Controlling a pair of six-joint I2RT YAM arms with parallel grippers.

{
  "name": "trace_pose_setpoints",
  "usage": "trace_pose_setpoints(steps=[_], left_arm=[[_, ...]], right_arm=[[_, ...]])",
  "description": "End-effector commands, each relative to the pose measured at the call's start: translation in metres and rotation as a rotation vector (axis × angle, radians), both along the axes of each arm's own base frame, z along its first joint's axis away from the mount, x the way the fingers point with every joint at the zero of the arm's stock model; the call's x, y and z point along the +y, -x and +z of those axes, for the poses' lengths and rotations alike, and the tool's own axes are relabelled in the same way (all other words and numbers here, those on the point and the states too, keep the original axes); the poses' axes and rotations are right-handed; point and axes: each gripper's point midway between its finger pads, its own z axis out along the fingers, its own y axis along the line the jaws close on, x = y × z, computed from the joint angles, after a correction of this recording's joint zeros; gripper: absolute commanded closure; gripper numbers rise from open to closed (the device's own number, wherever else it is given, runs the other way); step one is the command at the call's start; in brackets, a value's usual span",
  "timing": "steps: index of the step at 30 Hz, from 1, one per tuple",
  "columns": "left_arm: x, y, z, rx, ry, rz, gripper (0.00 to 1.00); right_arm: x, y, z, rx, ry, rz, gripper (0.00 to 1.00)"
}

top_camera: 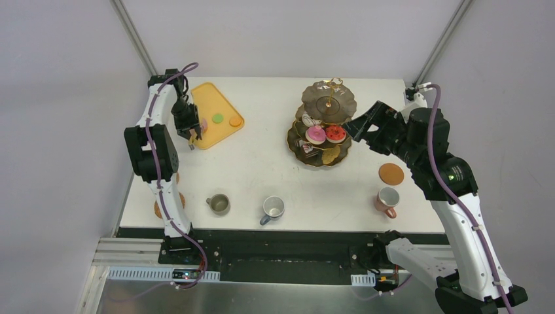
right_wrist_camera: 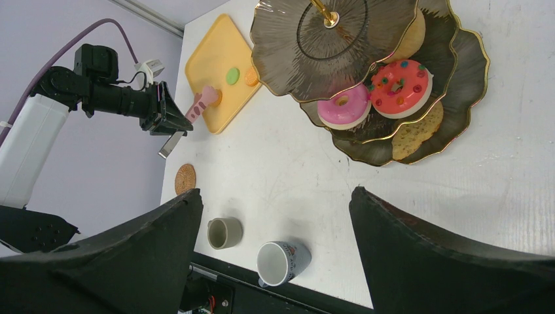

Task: Serve the afternoon tea
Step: Pick up the desert from the tray.

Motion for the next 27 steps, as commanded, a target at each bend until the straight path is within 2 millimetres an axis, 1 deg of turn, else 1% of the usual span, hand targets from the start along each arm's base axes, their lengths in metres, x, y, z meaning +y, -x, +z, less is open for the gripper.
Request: trace_pose_setpoints(steps=[1,4,12,16,21,27], left_arm=[[-0.0087,0.0018,0.0007,0.010,0.028,-0.021,0.65],[-0.0111,0.0024,-0.0013,0.018,0.031,-0.030,0.64],[-0.0091,0.0057,-0.0052,0.034,0.016,-0.035,0.63],[-0.0081,0.0054,-0.0050,0.033,0.008,-0.035,0.63],[-0.0038,0.0032,0.0006,0.013,-0.014,-0.032,0.64],[-0.0070,0.0014,-0.0013,0.021,0.006,-0.036,0.63]], right_arm=[[-0.0001,0.0003,0.0140,-0.050,-0.023,0.001,0.13],[-0.0001,-0.0003,0.0139,-0.049,-0.023,0.000,0.13],[-0.0001,-0.0007,0.0131,-0.046,-0.023,-0.002,0.13],[-0.0002,-0.0009,0.0125,-0.044,-0.022,-0.003,0.13],[0.0001,-0.0017,0.0120,-0.042,-0.021,-0.003,0.13],[0.0004,-0.0022,0.0118,-0.042,-0.023,-0.004,0.13]])
